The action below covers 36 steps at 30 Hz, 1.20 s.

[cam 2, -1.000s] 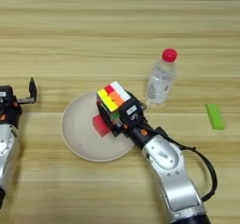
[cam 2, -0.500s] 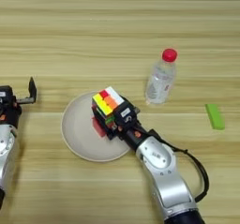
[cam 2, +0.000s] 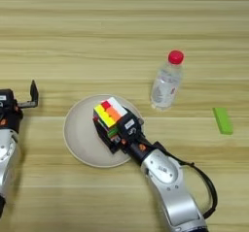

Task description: Move the objects on the table

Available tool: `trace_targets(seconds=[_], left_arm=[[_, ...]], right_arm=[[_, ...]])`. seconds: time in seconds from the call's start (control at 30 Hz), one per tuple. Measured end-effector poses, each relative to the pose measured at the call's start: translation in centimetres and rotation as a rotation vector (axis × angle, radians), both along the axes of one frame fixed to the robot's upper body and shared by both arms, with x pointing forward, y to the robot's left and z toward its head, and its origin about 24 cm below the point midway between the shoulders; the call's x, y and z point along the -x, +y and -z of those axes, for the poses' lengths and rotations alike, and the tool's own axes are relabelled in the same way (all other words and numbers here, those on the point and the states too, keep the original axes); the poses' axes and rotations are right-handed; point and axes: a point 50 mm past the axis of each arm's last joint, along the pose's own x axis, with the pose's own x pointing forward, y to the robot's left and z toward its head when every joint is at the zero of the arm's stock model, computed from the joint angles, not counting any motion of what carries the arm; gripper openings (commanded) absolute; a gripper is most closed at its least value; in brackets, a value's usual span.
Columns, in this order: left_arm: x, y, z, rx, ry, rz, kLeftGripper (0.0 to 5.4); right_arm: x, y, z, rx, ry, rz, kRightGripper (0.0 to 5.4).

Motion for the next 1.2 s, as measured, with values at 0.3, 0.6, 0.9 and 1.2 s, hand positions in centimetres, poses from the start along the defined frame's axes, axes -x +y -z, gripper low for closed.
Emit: trace_targets(seconds=[0.3, 0.6, 0.9, 1.2], left_arm=[[0.1, 0.0, 0.0, 0.000, -0.001, -0.004, 5.40], [0.1, 0.1, 0.0, -0.001, -0.001, -0.004, 5.40], [0.1, 0.1, 0.0, -0.001, -0.001, -0.004, 5.40], [0.1, 0.1, 0.0, -0.001, -0.001, -0.006, 5.40]], right_arm=[[0.0, 0.0, 0.6, 0.027, 0.014, 0.002, 4.60], [-0.1, -0.1, 0.5, 0.023, 0.012, 0.023, 5.39], [-0.1, -0.1, -0.2, 0.000, -0.031, 0.023, 5.39], [0.0, 0.1, -1.4, -0.038, -0.109, 0.002, 5.39]])
